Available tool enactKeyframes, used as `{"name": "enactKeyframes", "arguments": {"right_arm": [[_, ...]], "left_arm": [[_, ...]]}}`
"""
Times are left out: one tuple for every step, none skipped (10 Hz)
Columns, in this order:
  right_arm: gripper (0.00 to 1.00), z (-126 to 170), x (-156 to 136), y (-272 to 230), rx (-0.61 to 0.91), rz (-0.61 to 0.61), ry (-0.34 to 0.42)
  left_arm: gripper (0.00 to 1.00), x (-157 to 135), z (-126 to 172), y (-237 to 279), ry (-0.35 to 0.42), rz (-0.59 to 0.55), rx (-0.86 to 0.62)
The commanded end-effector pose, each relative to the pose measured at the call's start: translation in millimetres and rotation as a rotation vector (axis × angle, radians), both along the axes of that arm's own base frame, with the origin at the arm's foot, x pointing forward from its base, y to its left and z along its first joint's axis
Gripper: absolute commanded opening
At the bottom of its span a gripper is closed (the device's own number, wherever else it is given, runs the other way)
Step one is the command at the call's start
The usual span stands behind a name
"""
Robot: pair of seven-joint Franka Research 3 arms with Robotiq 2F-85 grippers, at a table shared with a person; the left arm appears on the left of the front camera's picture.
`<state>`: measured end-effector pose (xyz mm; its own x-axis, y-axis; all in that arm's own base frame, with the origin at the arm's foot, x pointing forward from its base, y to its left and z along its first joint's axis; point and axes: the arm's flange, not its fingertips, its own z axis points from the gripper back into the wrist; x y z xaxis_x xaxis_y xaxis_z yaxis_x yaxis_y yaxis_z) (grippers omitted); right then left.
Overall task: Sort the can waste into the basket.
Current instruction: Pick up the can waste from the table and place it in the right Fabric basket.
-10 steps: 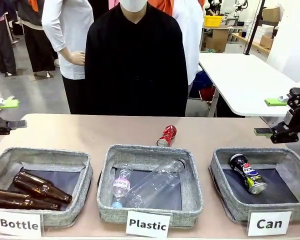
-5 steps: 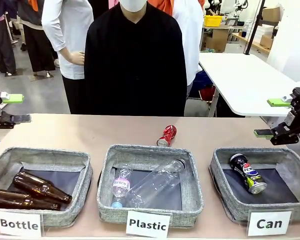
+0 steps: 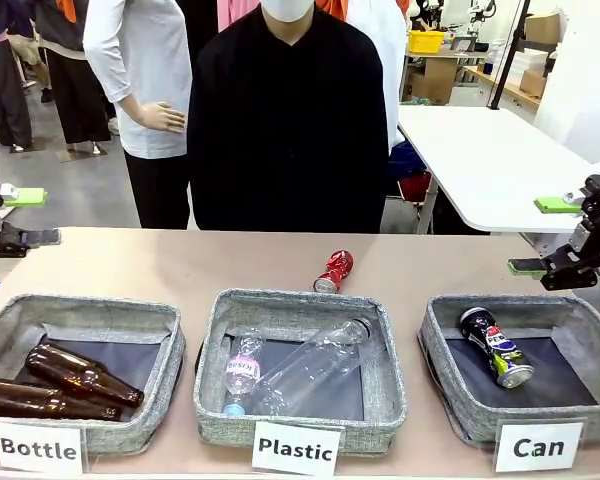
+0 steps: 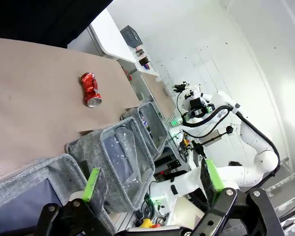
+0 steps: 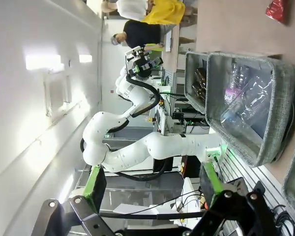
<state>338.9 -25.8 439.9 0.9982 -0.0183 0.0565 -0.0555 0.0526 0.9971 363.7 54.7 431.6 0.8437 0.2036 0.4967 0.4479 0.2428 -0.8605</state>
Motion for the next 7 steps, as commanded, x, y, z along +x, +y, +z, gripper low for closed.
{"name": "enactKeyframes", "arguments": {"right_arm": [[1.0,-1,-2,-1,-0.001,0.011,-0.004],[1.0,-1,-2,-1,-0.001,0.011,-0.004],[1.0,-1,-2,-1,-0.001,0.011,-0.004],[1.0,0,0,0,0.0,0.0,0.0],[1.0,12,0,18,-0.099,-0.038,0.17],[1.0,36,11,41,-0.247,-0.08,0.261],[1.0,67,29,69,-0.404,-0.105,0.333]], "left_arm": [[1.0,0,2,0,0.011,0.008,-0.006],[1.0,0,2,0,0.011,0.008,-0.006],[1.0,0,2,0,0.011,0.008,-0.006],[1.0,0,2,0,0.011,0.008,-0.006],[1.0,0,2,0,0.011,0.008,-0.006],[1.0,0,2,0,0.011,0.008,-0.006],[1.0,0,2,0,0.011,0.008,-0.006]]}}
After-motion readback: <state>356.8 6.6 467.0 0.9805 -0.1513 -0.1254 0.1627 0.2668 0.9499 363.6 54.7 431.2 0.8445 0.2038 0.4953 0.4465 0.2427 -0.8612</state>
